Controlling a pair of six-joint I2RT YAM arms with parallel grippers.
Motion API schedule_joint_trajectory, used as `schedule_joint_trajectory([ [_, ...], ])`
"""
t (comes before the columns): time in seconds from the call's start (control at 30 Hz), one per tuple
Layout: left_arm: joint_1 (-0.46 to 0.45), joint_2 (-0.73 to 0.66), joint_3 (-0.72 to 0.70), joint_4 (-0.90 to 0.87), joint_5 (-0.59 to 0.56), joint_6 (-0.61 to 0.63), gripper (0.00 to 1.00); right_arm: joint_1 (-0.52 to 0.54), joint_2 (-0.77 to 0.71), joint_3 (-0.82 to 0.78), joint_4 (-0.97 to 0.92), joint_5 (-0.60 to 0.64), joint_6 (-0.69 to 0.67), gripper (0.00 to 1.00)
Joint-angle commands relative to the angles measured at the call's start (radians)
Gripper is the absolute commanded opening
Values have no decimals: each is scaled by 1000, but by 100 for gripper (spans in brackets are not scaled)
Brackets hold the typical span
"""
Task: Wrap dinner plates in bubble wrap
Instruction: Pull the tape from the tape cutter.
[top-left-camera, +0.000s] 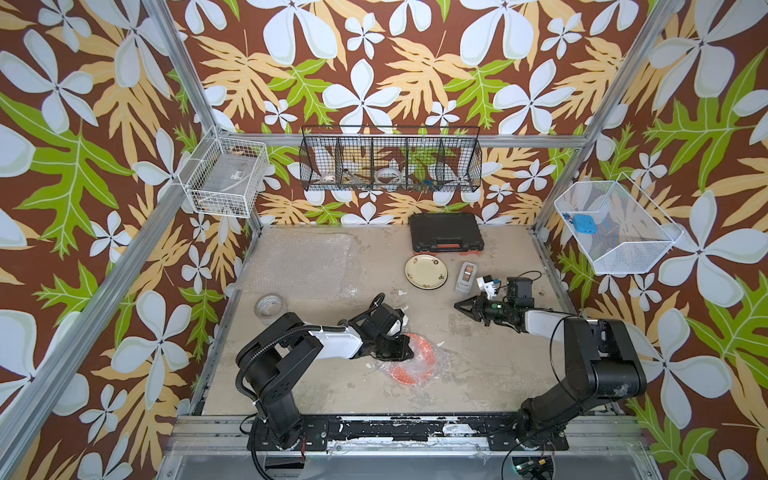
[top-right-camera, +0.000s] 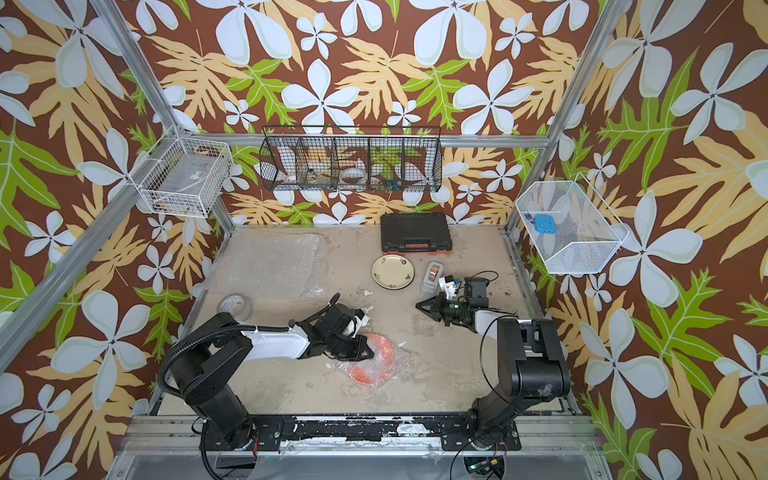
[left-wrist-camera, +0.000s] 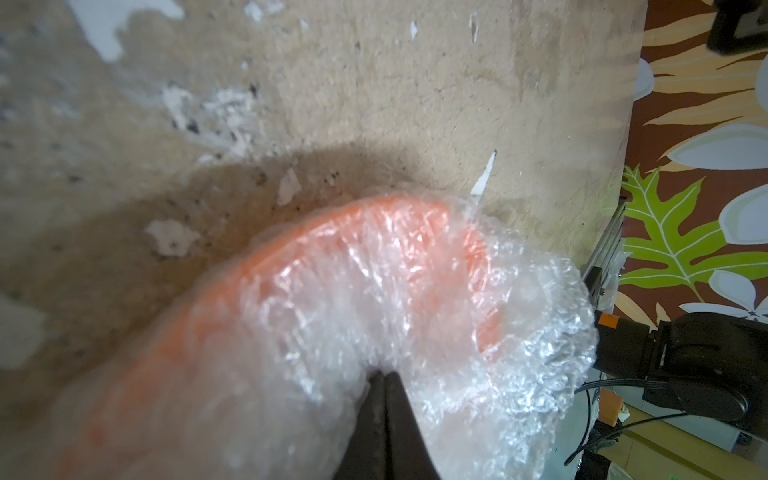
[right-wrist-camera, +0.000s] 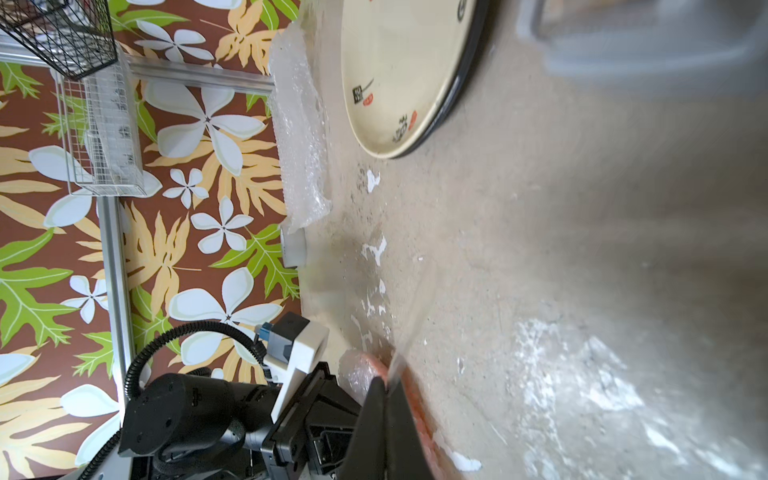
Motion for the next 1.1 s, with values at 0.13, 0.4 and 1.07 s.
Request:
schedule_joint_trajectory([
  [0.13, -2, 20, -24, -255, -67, 7, 7, 17, -6, -116, 74, -14, 21, 0],
  [0.4, -1, 28, -27, -246, -68, 4, 7, 22, 109, -164, 125, 7, 12, 4],
  [1.07, -1, 28, -27, -246, -66, 7, 7, -58, -159, -122, -15, 133, -53, 35],
])
